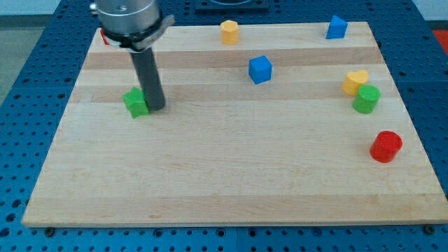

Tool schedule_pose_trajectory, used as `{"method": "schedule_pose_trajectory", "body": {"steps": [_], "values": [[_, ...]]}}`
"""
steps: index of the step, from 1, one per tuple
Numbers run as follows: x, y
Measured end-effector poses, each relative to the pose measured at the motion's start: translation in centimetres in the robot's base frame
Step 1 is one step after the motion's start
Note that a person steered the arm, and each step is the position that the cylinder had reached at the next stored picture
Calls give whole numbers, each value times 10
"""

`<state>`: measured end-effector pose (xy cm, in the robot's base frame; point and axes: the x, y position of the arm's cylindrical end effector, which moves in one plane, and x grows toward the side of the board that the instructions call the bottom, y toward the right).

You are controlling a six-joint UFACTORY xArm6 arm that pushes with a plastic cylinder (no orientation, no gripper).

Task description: Push the green star below the red star

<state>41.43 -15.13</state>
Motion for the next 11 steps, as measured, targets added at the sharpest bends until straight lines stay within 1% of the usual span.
{"method": "schedule_pose_trajectory", "body": {"steps": [1,4,6,7,8,10,11], "values": [[-7,-32],[-8,-49],[-8,-48],[0,-33],[24,-9],[31,2],[31,38]]}}
